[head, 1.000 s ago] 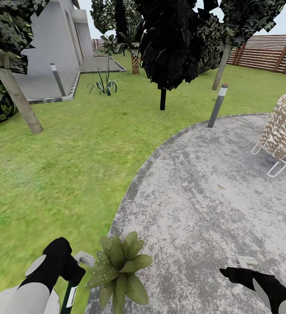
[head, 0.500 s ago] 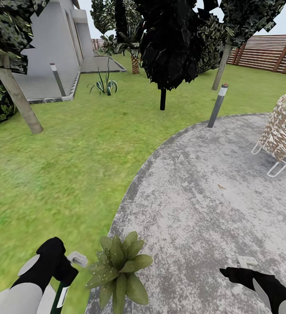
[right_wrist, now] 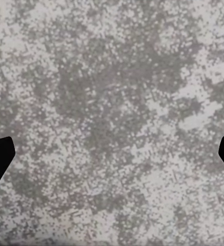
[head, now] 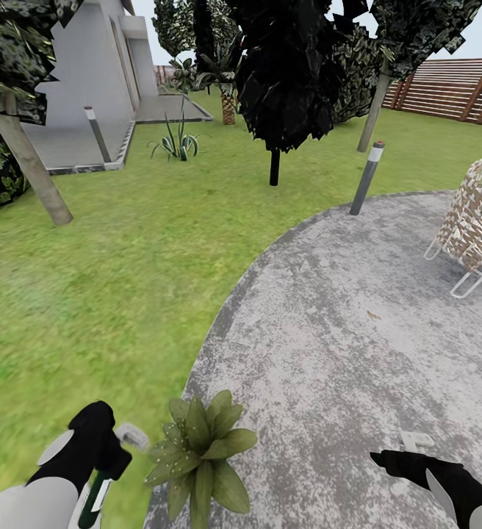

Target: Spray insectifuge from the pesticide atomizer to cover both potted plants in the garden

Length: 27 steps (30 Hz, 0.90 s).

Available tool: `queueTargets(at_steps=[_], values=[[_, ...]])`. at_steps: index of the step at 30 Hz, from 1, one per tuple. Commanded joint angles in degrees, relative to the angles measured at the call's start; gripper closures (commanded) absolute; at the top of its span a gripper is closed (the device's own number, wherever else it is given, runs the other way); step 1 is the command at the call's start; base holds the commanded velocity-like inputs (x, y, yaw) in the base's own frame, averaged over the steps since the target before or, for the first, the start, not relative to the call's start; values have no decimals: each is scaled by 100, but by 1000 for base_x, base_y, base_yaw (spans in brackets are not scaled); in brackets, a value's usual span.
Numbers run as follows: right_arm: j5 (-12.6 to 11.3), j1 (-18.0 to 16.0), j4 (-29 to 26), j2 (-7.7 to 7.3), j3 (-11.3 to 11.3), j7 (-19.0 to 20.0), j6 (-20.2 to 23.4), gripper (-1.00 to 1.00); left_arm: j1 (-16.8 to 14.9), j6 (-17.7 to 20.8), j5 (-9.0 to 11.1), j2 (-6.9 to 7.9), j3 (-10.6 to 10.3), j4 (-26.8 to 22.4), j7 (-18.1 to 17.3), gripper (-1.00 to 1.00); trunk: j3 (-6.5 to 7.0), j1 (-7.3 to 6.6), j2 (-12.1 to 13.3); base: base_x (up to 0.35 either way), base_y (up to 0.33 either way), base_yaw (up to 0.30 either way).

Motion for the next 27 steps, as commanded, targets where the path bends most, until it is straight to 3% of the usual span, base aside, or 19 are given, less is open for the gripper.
queueTargets(at_steps=[1,7,18,27], values=[[22,0,-11,3,-46,35,37,-100,-4,4,-56,-24,11,93,-54,100,-4,-1,-2,0,0,0],[22,0,-11,3,-48,35,38,-100,-4,-2,-70,-76,-86,585,-50,100,-4,-1,-2,0,0,0],[22,-2,-11,4,-48,35,39,-100,-4,-3,-53,-18,-63,567,-40,100,-8,-1,-2,0,0,12],[22,-1,-11,-3,-46,35,36,-100,-4,3,-11,-16,-44,529,-68,100,-42,-1,-2,0,0,205]])
